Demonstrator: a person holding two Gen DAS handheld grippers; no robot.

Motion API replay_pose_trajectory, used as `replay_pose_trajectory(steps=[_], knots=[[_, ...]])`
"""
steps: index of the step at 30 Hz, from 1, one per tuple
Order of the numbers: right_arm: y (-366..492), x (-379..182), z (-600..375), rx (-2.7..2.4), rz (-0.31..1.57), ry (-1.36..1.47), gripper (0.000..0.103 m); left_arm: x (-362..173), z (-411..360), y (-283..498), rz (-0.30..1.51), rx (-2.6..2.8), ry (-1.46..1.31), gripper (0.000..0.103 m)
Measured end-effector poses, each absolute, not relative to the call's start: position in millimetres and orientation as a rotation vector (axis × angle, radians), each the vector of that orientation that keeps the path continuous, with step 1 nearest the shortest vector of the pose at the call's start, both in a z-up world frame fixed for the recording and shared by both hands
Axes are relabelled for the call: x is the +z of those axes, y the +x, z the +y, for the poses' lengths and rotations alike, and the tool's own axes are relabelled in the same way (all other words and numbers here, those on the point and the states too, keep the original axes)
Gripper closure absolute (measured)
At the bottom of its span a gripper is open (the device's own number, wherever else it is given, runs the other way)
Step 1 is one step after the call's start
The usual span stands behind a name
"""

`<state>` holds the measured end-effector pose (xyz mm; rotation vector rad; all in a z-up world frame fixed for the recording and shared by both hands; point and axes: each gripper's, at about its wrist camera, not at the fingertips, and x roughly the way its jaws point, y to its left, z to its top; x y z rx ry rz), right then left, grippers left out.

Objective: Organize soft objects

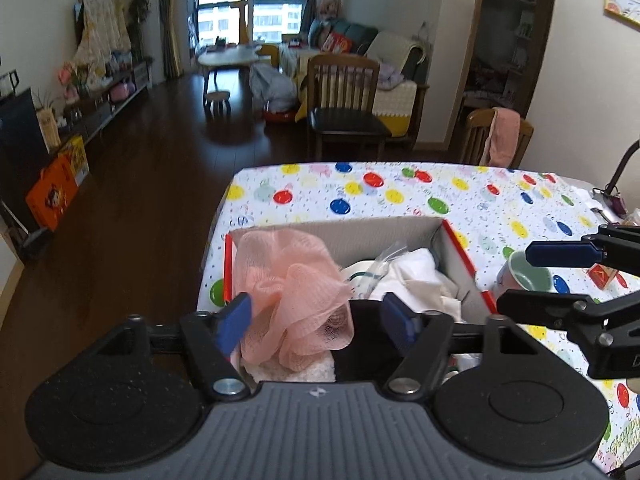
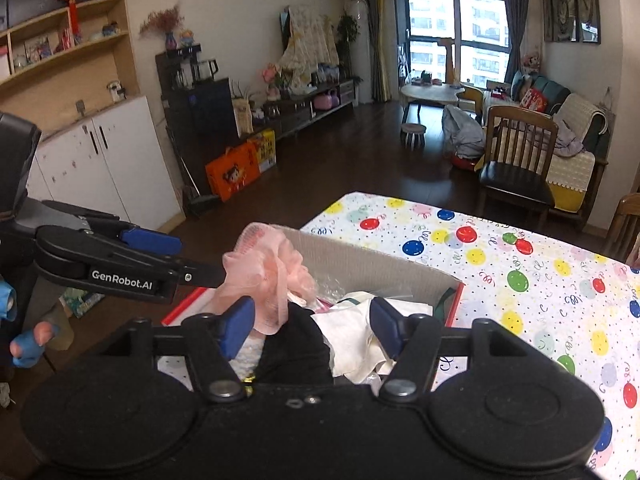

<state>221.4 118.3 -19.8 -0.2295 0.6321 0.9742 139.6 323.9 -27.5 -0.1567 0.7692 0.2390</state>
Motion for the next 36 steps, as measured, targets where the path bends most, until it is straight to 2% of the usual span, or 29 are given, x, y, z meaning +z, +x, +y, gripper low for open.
replay_pose_trajectory(steps=[7, 11, 20, 24, 26, 27, 36], knots=[[204.1, -11.4, 93.6, 0.959, 0.582, -0.184, 0.029, -13.9, 304.4, 121.9, 0.695, 0.242, -0.103, 0.027], [194.9, -7.5, 81.5, 0.956, 0.550, -0.166, 0.018, -6.3, 296.0, 111.1, 0.653, 0.225, -0.108, 0.018], [180.5, -5.5, 61.0, 0.937, 0.504, -0.092, 0.000, 0.9, 273.6, 95.1, 0.586, 0.191, -0.099, 0.017], [173.6, -5.8, 56.2, 0.920, 0.482, -0.070, 0.000, 3.0, 266.5, 90.0, 0.565, 0.179, -0.099, 0.016], [170.3, -5.8, 55.0, 0.907, 0.468, -0.067, 0.000, 3.1, 264.2, 88.1, 0.559, 0.173, -0.105, 0.002], [168.4, -5.7, 54.6, 0.902, 0.462, -0.065, 0.000, 3.1, 262.6, 86.3, 0.557, 0.169, -0.107, 0.001], [157.0, -7.6, 47.4, 0.819, 0.433, -0.030, 0.000, 1.7, 256.1, 75.5, 0.518, 0.182, -0.124, 0.001]])
